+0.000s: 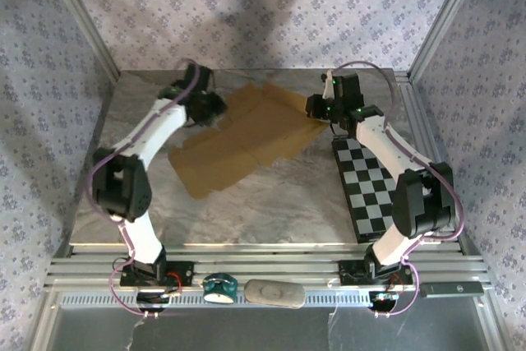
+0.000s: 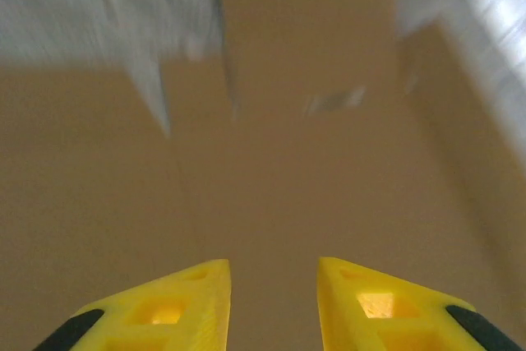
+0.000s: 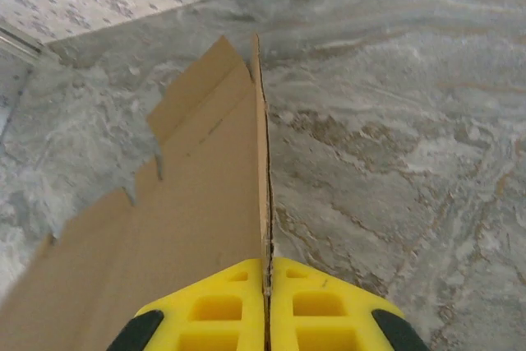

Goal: Fold the paper box

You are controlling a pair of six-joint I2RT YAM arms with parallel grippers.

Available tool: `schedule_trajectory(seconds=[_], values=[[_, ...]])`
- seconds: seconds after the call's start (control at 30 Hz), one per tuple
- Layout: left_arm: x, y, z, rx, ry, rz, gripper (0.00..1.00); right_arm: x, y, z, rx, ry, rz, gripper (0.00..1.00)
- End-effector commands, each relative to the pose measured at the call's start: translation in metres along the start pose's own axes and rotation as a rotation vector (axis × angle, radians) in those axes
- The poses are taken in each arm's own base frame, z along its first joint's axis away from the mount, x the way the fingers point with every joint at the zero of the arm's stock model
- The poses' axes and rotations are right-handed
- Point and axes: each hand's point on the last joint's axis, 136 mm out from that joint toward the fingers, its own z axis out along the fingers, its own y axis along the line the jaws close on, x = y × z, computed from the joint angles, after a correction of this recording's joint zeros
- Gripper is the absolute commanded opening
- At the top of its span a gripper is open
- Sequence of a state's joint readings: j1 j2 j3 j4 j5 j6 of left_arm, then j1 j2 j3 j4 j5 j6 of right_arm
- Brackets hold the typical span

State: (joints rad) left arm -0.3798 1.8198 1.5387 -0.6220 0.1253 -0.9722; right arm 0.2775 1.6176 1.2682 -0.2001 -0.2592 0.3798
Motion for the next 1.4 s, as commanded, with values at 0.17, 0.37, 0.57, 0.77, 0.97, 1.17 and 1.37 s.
schedule_trajectory(seconds=[0.17,0.37,0.57,0.77,0.97,1.17,1.37], values=[[0.050,-0.035,0.040,0.129,0.180,0.062,0.19,-0.003,0.020,-0.009,-0.120,-0.082,-0.117,0.00],[0.055,-0.014,0.058,0.061,0.234,0.050,0.16,0.015,0.032,-0.007,-0.089,-0.093,-0.261,0.00],[0.024,-0.028,0.029,0.072,0.130,0.023,0.39,0.015,0.040,-0.017,0.001,-0.168,-0.419,0.00],[-0.041,-0.092,-0.034,0.113,0.013,-0.160,0.68,-0.013,0.057,-0.033,0.057,-0.296,-0.614,0.00],[-0.051,-0.141,-0.032,0.198,0.099,-0.321,0.69,-0.024,0.084,-0.033,0.036,-0.333,-0.786,0.00],[-0.054,-0.153,-0.017,0.250,0.119,-0.357,0.69,-0.027,0.099,-0.032,0.029,-0.345,-0.876,0.00],[-0.041,-0.149,-0.006,0.227,0.165,-0.343,0.66,-0.020,0.113,-0.030,0.008,-0.337,-0.936,0.00]])
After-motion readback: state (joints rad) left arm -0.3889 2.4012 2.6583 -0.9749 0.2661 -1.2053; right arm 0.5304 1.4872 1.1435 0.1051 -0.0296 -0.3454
